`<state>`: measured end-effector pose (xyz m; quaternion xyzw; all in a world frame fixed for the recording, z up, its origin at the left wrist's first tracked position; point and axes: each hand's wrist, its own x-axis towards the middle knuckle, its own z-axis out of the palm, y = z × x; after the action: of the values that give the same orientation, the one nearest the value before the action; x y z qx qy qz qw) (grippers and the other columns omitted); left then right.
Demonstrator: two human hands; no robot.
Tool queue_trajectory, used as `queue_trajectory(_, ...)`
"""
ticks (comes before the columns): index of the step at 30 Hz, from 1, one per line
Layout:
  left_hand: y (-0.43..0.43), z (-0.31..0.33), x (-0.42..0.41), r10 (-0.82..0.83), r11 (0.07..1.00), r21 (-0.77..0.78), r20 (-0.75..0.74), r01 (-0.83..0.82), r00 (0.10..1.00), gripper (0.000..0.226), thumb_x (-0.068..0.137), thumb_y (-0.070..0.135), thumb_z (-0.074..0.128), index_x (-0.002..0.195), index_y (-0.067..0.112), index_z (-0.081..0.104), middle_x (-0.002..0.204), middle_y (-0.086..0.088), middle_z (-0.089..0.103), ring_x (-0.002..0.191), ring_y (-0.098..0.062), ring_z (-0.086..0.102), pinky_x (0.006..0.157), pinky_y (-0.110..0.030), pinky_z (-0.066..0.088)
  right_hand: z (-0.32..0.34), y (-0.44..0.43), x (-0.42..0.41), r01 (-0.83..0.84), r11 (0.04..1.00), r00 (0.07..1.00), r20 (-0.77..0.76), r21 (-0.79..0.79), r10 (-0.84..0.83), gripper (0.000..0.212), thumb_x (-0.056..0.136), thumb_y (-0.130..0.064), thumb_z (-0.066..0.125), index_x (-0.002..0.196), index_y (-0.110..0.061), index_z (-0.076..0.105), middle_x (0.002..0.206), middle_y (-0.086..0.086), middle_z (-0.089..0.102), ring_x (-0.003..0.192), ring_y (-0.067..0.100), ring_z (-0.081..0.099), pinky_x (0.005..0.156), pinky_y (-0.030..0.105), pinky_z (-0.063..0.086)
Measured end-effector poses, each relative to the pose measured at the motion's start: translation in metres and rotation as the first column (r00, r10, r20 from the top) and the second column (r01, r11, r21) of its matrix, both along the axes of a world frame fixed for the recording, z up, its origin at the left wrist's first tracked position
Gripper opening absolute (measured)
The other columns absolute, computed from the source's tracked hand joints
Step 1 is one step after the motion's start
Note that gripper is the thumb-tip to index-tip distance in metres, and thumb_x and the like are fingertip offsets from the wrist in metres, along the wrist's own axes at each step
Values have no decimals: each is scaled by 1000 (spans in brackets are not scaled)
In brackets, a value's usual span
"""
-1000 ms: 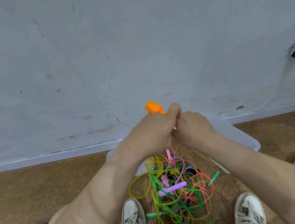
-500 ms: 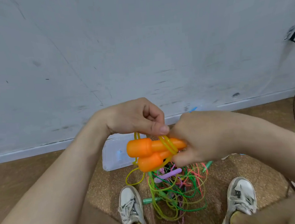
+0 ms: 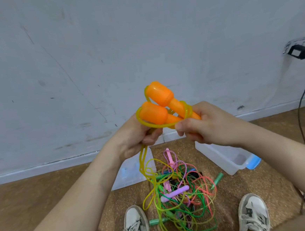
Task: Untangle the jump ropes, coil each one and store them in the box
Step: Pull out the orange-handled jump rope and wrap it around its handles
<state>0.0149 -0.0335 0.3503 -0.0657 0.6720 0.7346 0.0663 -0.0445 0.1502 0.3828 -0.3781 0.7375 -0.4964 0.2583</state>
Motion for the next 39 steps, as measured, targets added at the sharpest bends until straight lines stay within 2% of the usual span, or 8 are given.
queue_trajectory(6,-9,2,12,-60,888,-460,-96,9,994,18,97,21,49,98,16,67,51,0,45,41,-11,38,42,-19,30,-11,-2,-15,212,977,959,199,-23,-203,26,93,-22,55,73,-5,56,47,1,37,35,10,26,38,17,21)
queue_trajectory(9,12,-5,12,-150,485,-868,-203,-106,968,28,101,30,40,90,19,62,68,3,57,63,-15,55,60,-30,41,-21,-9,-18,321,947,946,46,31,-322,27,92,-25,58,71,-9,56,48,0,41,38,11,32,43,23,25)
queue_trajectory(12,21,-9,11,-238,35,-970,-241,-239,941,21,101,32,37,97,18,53,86,-1,58,81,-27,57,61,-37,36,-28,-12,-23,381,919,871,-373,102,-320,23,88,-31,61,78,-14,48,60,-1,47,54,16,43,51,33,28)
queue_trajectory(18,23,-3,20,-279,-305,-891,-256,-338,926,21,90,32,61,85,15,50,50,0,51,39,-29,40,41,-25,8,-31,-16,-25,385,901,733,-659,197,-169,44,88,-36,58,122,-20,36,62,-3,40,65,32,45,56,36,28)
queue_trajectory(22,18,1,19,-114,6,-944,-330,-331,937,19,99,35,41,90,21,50,85,1,62,83,-26,58,61,-35,31,-36,-22,-21,380,875,666,-745,299,-34,44,89,-41,54,124,-25,33,62,-2,33,67,32,43,56,36,30)
queue_trajectory(25,15,8,18,106,418,-848,-310,-325,945,8,94,23,54,87,21,58,69,3,65,66,-17,63,60,-30,44,-40,-29,-14,378,860,608,-792,343,48,44,89,-42,53,123,-24,31,66,1,37,67,33,44,55,35,30)
queue_trajectory(28,16,12,17,317,817,-465,-135,-342,939,3,95,9,55,93,11,54,59,-8,60,42,-14,54,43,-22,44,-44,-34,-8,374,853,580,-810,363,90,42,88,-42,54,120,-23,32,73,4,43,71,35,51,56,35,32)
queue_trajectory(39,17,19,16,406,906,87,93,-414,909,10,96,-2,49,92,7,50,67,-17,61,47,-17,63,41,-19,49,-52,-36,3,393,862,505,-859,319,87,45,89,-64,43,111,-26,35,92,9,65,88,35,63,59,34,30)
